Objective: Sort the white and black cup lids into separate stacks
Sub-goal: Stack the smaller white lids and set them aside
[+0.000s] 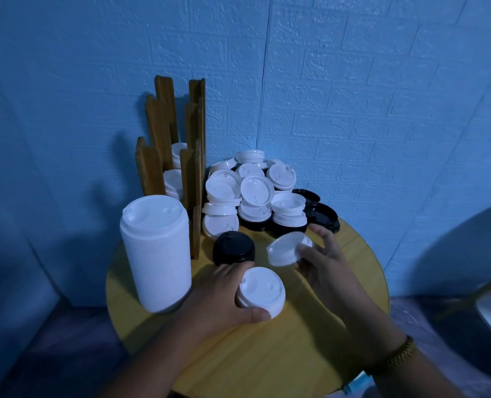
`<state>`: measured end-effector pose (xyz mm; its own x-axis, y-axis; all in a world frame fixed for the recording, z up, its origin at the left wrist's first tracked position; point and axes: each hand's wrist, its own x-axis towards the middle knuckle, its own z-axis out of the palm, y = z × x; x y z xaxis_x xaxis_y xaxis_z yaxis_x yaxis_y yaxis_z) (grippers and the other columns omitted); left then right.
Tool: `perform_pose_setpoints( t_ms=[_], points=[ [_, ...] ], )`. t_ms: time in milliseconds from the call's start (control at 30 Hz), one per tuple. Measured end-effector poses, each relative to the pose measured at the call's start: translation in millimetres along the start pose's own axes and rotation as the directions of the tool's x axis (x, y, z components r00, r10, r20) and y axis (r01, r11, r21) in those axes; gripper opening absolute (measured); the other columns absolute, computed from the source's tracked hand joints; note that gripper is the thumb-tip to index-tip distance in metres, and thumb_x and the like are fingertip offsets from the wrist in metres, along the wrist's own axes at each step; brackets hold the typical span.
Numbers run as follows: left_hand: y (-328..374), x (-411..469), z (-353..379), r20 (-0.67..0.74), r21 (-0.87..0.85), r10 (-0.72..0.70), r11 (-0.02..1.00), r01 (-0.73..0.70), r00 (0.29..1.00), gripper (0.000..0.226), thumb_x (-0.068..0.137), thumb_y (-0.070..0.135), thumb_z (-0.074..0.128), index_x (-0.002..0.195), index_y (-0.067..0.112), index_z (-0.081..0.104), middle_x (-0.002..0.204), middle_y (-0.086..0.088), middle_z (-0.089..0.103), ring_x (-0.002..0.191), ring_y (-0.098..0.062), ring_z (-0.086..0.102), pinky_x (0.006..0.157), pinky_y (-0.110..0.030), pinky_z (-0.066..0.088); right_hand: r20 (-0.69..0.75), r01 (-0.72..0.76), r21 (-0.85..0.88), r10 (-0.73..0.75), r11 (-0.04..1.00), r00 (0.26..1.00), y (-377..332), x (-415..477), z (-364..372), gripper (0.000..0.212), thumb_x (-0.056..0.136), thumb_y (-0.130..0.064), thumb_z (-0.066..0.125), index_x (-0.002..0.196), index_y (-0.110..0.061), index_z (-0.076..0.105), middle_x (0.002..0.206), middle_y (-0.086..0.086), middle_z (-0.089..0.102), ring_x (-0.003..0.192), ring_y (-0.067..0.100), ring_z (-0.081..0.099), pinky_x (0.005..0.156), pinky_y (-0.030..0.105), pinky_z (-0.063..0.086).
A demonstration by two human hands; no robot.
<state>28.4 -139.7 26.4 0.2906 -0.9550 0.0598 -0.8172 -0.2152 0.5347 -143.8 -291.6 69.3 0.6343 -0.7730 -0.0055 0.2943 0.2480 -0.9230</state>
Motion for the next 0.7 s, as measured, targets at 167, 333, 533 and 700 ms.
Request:
perform_pose_setpoints(
  t_ms=[167,333,533,700],
  points=[
    [4,-1,-1,-0.006,0.018,0.005,1.000,-0.005,1.000,0.093,0.070,0.077,0.071,0.147,0.042,0.033,0.141,0.021,0.042,0.127,-0.002,0.040,0.097,-0.028,0.041,0.198,-0.123,-0.313,0.192,0.942,0.961,0,-38,-5,0.039,0.094,-0.009,0.062,0.130,-0.020,0.051,0.090,0.013,0.068,0.070,0.024,0.060,0.063,0.031,0.054],
    [5,-1,-1,0.012,0.045,-0.011,0.999,0.010,1.000,0.098,0.067,0.078,0.070,0.149,0.044,0.028,0.143,0.020,0.040,0.128,-0.004,0.039,0.103,-0.032,0.042,0.164,0.081,-0.869,0.130,0.487,0.978,9,-40,-5,0.052,0.086,-0.054,0.069,0.129,-0.040,0.043,0.098,-0.006,0.064,0.077,0.004,0.062,0.067,0.022,0.052],
    [6,-1,-2,0.022,0.022,-0.037,0.999,0.037,0.999,0.117,0.061,0.078,0.077,0.156,0.044,0.018,0.154,0.015,0.035,0.136,-0.009,0.036,0.106,-0.033,0.041,0.242,0.225,-0.926,0.019,0.304,0.970,24,-35,11,0.083,0.073,-0.069,0.070,0.140,-0.032,0.036,0.127,-0.016,0.037,0.111,0.005,0.047,0.090,0.026,0.049],
    [5,-3,-4,0.061,0.012,-0.040,0.999,0.039,0.997,0.123,0.061,0.072,0.082,0.157,0.044,0.009,0.157,0.011,0.030,0.140,-0.013,0.035,0.109,-0.035,0.041,0.359,0.325,-0.895,0.059,0.307,0.932,26,-32,13,0.086,0.072,-0.070,0.063,0.145,-0.038,0.034,0.137,-0.022,0.034,0.122,0.004,0.040,0.095,0.023,0.045]
  ],
)
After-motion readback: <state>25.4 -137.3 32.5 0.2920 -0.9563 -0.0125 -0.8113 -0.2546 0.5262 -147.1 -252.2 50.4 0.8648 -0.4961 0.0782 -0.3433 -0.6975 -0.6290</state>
